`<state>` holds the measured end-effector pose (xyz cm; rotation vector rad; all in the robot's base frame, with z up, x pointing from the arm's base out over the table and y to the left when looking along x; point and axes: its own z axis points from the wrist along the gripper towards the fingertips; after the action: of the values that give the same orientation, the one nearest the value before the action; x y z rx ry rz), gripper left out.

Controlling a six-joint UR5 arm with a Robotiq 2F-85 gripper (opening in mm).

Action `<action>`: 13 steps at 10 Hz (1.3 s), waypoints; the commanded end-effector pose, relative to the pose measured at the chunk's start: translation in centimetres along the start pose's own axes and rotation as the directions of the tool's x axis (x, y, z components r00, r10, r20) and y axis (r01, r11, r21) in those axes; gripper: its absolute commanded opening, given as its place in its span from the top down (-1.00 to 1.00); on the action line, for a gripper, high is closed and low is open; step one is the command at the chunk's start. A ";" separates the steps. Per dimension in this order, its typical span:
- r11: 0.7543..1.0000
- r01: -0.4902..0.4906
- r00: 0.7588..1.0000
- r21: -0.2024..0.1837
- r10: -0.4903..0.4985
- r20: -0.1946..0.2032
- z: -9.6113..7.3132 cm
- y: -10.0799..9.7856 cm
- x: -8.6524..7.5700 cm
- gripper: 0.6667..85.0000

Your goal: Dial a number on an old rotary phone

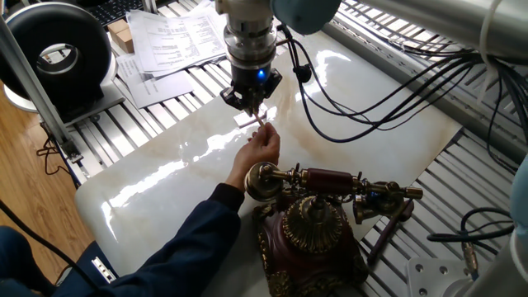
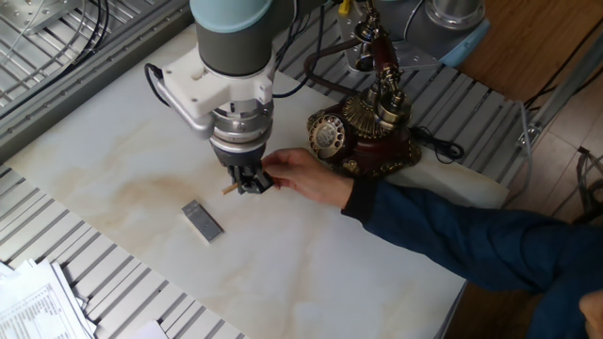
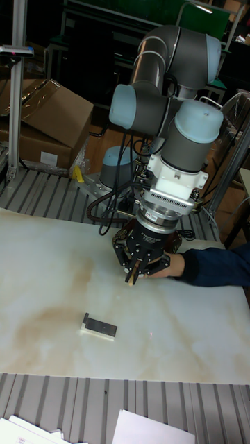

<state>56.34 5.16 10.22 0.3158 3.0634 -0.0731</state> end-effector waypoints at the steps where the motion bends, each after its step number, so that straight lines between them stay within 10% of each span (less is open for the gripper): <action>1: 1.000 -0.014 1.000 -0.012 0.013 -0.013 -0.5 0.1 0.2 0.98; 5: 1.000 0.008 1.000 -0.028 -0.007 0.028 -3.0 0.4 0.4 0.98; 9: 0.987 -0.061 0.997 -0.150 0.068 0.039 -5.9 3.4 3.5 0.98; 13: 0.987 -0.079 0.996 -0.138 0.084 0.030 -6.0 3.0 5.2 0.98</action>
<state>52.50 8.69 15.26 0.3790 3.0036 0.0913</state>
